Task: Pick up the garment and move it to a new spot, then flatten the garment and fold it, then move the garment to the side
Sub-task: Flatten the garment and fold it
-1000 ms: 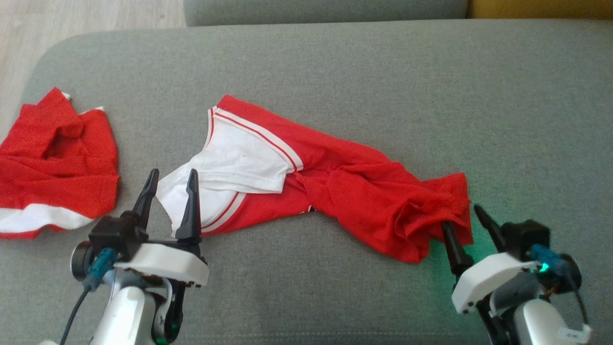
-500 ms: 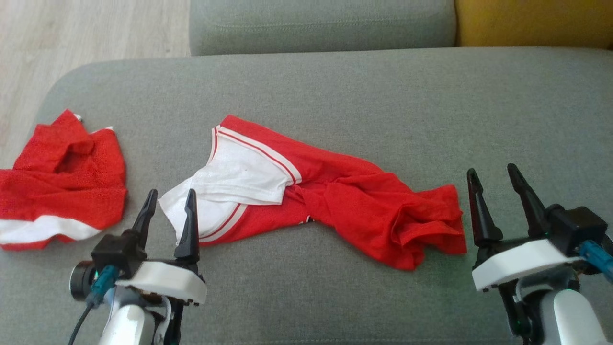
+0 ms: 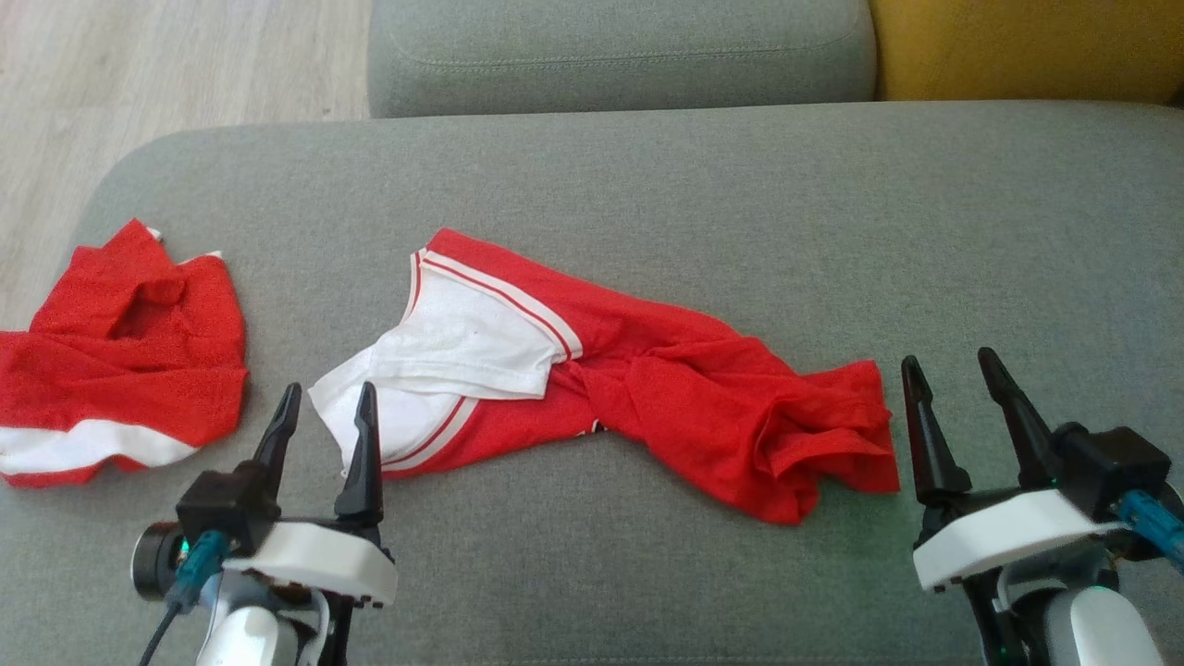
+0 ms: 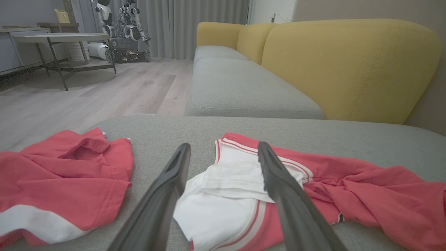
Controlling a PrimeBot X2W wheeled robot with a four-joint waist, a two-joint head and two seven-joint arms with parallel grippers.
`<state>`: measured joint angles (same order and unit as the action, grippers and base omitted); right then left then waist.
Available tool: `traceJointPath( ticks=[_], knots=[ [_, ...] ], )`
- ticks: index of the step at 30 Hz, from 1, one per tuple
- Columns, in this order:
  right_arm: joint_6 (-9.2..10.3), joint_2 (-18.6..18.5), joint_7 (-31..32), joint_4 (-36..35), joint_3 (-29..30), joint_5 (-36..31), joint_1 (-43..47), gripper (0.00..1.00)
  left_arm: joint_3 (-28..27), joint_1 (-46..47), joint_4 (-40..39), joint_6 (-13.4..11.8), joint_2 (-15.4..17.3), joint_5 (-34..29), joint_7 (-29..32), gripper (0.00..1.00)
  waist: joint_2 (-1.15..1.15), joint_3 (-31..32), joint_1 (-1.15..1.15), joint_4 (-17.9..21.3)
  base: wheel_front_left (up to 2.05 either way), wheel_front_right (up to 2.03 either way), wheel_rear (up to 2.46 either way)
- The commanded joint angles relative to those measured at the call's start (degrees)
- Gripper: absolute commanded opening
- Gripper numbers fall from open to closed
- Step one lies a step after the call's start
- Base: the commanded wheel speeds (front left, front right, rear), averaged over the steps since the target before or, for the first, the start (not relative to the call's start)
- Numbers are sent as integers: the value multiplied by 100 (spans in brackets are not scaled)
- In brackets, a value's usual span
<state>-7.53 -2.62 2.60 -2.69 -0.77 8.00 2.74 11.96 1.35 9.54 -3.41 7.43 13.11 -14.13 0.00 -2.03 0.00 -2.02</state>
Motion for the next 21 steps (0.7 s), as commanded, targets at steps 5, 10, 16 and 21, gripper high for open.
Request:
traceJointPath(
  ticks=[5,10,16,21],
  knots=[
    [4,-26,28,-78,-24,113,-201,100,-181,260,-206,-51,130,-25,0,100,0,-52,0,-38,0,0,0],
    [4,-26,120,285,268,42,-367,100,-122,400,-215,-31,116,-20,4,100,0,-254,0,-189,0,0,0],
    [4,-40,216,1129,503,-124,-972,100,-59,644,-198,1,63,-21,-25,100,0,-639,0,-369,0,0,0],
    [4,-129,403,2007,485,-132,-1534,100,-17,858,-142,36,17,-31,-53,100,0,-919,0,-470,0,0,0]
  ],
)
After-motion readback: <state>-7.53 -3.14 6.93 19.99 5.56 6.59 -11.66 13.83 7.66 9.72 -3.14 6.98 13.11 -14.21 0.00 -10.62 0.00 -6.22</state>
